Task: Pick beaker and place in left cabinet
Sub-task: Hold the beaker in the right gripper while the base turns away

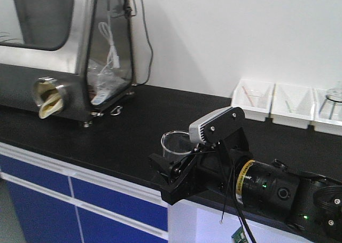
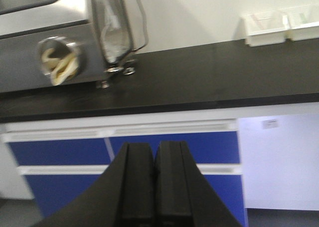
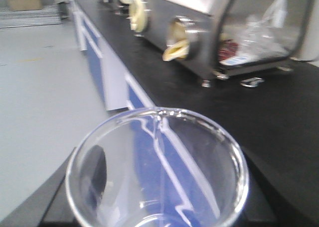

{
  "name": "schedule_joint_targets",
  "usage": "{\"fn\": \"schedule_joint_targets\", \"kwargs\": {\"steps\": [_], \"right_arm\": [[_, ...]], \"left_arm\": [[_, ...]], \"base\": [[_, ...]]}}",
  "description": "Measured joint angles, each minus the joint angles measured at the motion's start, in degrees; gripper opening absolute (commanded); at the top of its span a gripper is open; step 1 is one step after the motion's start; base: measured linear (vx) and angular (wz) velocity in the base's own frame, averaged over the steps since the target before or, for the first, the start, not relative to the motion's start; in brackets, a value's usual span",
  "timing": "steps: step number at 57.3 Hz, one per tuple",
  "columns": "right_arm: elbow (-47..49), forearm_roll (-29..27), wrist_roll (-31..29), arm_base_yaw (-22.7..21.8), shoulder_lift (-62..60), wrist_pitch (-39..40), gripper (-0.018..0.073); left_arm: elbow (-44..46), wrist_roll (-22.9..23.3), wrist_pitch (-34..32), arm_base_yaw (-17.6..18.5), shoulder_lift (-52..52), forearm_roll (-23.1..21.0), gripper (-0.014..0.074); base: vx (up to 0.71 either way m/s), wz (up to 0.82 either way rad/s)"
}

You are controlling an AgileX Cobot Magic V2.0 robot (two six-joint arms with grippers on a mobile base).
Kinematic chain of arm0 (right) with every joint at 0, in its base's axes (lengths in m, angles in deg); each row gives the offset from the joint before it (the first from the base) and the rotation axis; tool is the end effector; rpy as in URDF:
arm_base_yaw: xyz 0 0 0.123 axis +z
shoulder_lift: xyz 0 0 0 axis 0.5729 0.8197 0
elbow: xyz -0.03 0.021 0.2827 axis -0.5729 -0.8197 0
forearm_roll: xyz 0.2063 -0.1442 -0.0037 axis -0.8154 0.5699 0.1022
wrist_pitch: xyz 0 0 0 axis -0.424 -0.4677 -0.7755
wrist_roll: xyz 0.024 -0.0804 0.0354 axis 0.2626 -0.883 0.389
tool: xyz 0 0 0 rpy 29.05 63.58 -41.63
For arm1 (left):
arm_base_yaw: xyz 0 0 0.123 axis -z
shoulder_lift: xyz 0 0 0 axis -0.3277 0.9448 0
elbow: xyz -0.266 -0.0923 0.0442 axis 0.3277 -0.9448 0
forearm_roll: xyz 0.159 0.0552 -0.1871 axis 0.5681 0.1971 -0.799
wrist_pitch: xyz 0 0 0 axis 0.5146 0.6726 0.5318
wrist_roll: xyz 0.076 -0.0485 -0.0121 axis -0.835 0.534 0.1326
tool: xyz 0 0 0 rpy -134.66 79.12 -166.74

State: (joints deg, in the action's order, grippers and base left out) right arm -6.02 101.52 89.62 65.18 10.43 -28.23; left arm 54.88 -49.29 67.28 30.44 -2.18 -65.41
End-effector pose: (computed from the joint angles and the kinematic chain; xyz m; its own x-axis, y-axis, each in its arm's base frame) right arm 0.2843 0.1922 0.3177 -0.1126 -0.1212 -0.9862 -0.7082 0.7060 -0.0058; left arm 0.0552 -0.0115 0.1933 -0.0070 0.1051 -0.9944 0.2033 0.9739 0.1015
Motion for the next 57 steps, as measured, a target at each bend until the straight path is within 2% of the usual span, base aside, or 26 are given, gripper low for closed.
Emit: {"fn": "schedule_joint_targets", "kwargs": {"steps": [27,57], "right_arm": [[0.0,0.0,0.0,0.0,0.0,0.0,0.0155],[0.0,0.0,0.0,0.0,0.0,0.0,0.0155]], "left_arm": [[0.0,0.0,0.0,0.0,0.0,0.0,-0.0006],[0.0,0.0,0.0,0.0,0.0,0.0,-0.0006]], "base": [[-0.02,0.7],[0.12,0.54]]}}
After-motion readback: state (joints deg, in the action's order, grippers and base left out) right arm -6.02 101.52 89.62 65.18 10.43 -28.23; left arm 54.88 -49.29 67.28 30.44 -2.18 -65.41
